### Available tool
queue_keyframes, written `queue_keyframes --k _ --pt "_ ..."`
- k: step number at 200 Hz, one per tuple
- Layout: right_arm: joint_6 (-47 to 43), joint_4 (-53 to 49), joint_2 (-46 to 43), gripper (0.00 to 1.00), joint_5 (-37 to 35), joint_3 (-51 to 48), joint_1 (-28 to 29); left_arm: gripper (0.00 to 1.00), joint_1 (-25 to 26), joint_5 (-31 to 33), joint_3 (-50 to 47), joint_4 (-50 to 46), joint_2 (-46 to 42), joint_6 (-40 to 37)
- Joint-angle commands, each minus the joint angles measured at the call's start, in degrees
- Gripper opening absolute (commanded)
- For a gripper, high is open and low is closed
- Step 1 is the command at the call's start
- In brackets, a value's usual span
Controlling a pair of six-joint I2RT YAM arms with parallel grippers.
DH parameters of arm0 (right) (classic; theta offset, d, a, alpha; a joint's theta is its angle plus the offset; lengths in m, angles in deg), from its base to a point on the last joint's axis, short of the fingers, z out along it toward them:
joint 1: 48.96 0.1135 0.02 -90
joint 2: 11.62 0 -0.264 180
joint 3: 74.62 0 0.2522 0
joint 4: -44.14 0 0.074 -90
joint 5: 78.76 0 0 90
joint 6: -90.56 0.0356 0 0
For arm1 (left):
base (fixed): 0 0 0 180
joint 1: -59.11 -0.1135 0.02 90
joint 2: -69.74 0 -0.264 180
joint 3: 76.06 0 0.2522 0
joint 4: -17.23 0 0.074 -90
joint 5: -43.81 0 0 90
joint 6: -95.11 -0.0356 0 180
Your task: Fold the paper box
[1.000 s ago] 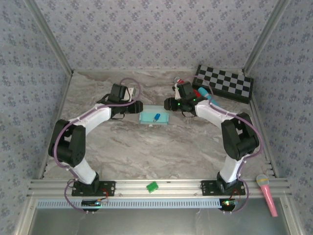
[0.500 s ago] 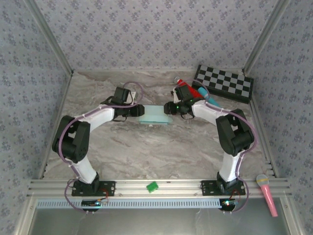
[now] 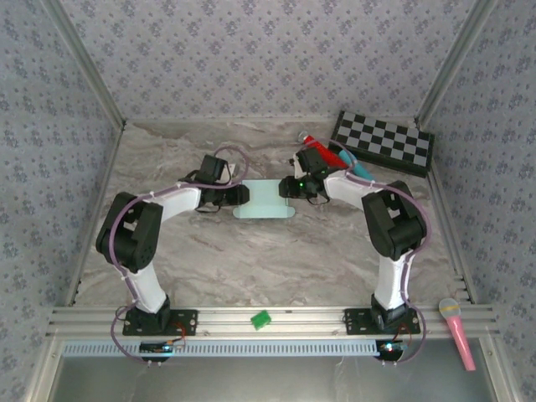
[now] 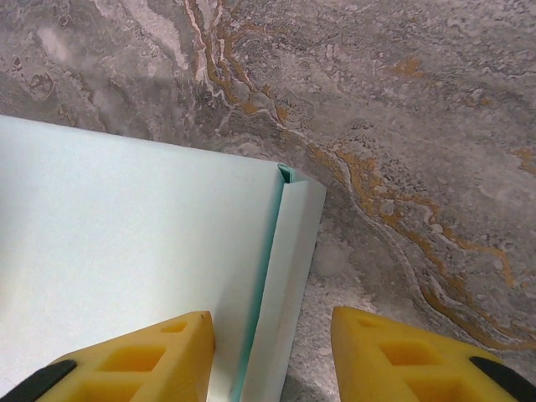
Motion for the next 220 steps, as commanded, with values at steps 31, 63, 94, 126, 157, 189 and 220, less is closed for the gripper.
queue_keyframes --k 31,63,94,126,157,189,220 --pt "-2.5 -4.1 4.9 0.36 3.0 4.3 0.6 0.39 1.2 -0.3 -2.8 1.4 -1.4 5.8" --pt "-5.8 -8.2 7.9 0.35 4.8 8.9 0.8 0.37 3.0 0.7 -5.9 2.4 -3.8 10.1" --pt "-8.9 -12.4 11.2 0.35 6.4 13.6 1.5 0.37 5.2 2.7 -9.5 4.1 -6.3 14.9" --pt "-11.7 -15.7 13.9 0.35 7.0 17.0 2.9 0.37 7.7 5.4 -11.6 4.0 -8.0 18.3" --pt "-13.8 -18.9 16.1 0.34 5.9 20.2 4.0 0.38 10.7 9.1 -13.2 4.4 -9.1 22.6" --pt "-15.5 -20.8 17.6 0.34 5.2 22.1 4.3 0.39 13.7 10.0 -13.8 5.2 -9.1 25.6" --pt "-16.0 -22.4 16.6 0.35 5.1 23.8 4.1 0.41 15.2 10.0 -14.0 5.7 -9.9 26.3"
